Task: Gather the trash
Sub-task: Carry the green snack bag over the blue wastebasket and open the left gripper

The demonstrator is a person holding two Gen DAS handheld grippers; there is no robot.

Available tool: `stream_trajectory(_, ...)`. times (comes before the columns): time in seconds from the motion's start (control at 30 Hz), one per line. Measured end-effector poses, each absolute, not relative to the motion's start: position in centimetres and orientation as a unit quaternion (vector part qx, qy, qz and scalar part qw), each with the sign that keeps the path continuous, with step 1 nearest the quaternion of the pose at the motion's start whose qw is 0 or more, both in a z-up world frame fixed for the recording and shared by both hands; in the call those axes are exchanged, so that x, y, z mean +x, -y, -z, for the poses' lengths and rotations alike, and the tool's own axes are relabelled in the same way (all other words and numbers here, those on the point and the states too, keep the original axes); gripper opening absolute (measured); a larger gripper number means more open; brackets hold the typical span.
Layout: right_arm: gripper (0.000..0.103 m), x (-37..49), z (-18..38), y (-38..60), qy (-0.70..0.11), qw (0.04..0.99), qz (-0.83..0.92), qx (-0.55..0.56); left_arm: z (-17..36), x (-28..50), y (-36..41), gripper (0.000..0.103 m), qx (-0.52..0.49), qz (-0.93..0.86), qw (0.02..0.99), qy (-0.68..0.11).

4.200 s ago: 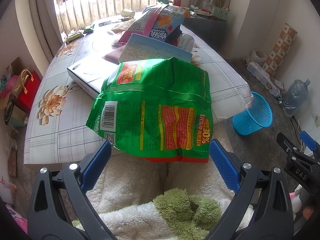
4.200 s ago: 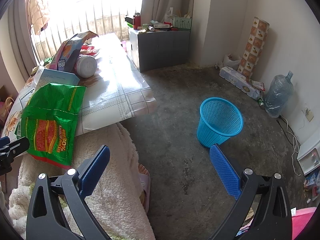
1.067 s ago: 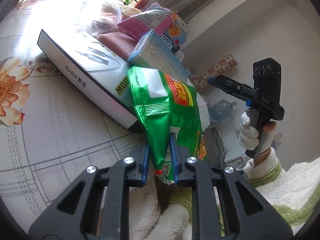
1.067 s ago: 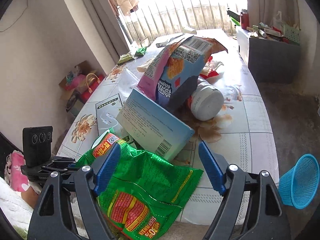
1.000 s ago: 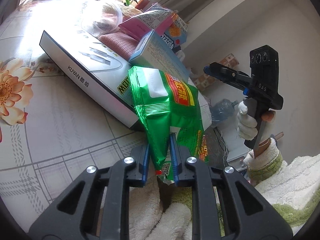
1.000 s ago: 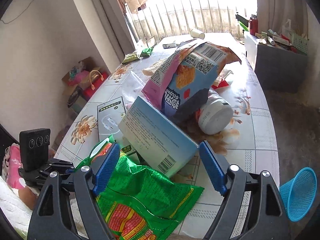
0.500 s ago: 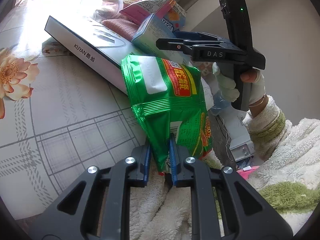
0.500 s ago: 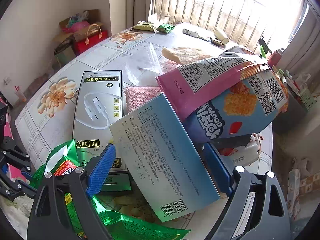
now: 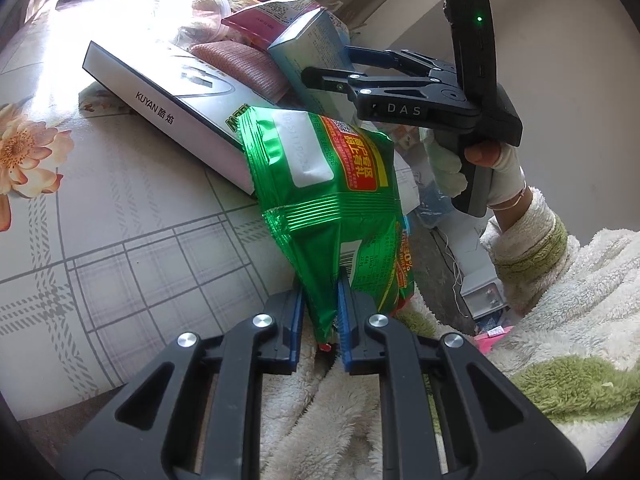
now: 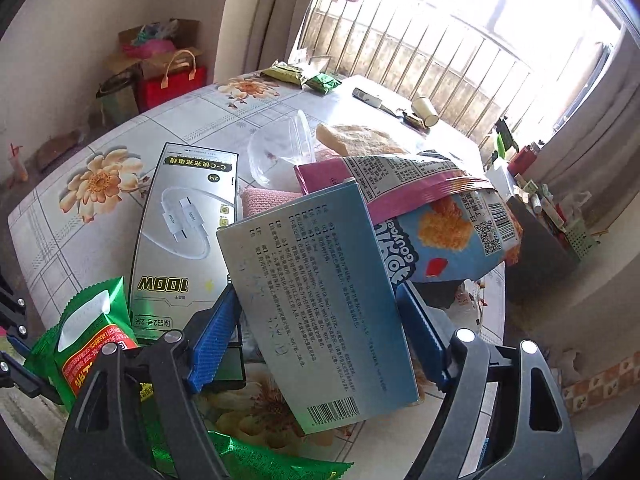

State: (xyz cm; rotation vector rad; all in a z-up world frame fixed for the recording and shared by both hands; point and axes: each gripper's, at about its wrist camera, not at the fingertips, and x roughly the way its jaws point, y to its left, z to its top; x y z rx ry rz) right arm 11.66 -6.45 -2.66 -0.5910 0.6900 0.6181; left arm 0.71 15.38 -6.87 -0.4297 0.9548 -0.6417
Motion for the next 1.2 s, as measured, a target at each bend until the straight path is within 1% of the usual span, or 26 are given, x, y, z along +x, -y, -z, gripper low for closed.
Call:
stream_trajectory(0.1,0.077,10.7,0.3,8.5,-0.303,0.875,-0.294,-0.236,5.6,0.5,-14.9,0.012,-0.199,0.308,0.823,-0.433)
stream_trajectory(0.2,0.077,9.6,-2.4,11.8,-0.279,0.901,-0.284,-0.175,3.9,0.7,-14.0,0.007,-0.192,0.326,0.826,-0.417)
stream_trajectory(0.37,0.077,7.5,-6.3,19.9,-0.239,0.939,-0.24,-0.058,1.0,2.1,-11.0,0.006,-0.173,0.365,0.825,-0.396)
stream_trajectory(0.47,0.077,6.2,-7.7,25.5,-0.219,0.956,-0.197,0.003,-1.1,3.9,-8.6,0.006,-0.164,0.393,0.821,-0.38)
stream_trajectory(0.63,0.077,4.2,-8.2,35.9,-0.203,0.97,-0.094,0.091,-4.7,8.5,-2.5,0.006,-0.128,0.427,0.822,-0.354)
stream_trajectory(0.8,0.077,2.4,-6.4,45.3,-0.201,0.963,-0.009,0.179,-6.1,16.0,6.9,0.006,-0.117,0.453,0.792,-0.393)
stream_trajectory(0.93,0.077,2.6,-2.4,51.1,-0.214,0.943,0.028,0.253,-5.6,21.4,16.4,0.006,-0.101,0.471,0.758,-0.441)
stream_trajectory(1.07,0.077,4.5,3.5,56.3,-0.242,0.913,0.068,0.321,-3.1,26.8,26.7,0.006,-0.074,0.469,0.73,-0.492)
stream_trajectory(1.2,0.077,8.2,9.5,61.3,-0.269,0.88,0.092,0.381,1.8,31.0,36.4,0.006,-0.031,0.442,0.71,-0.548)
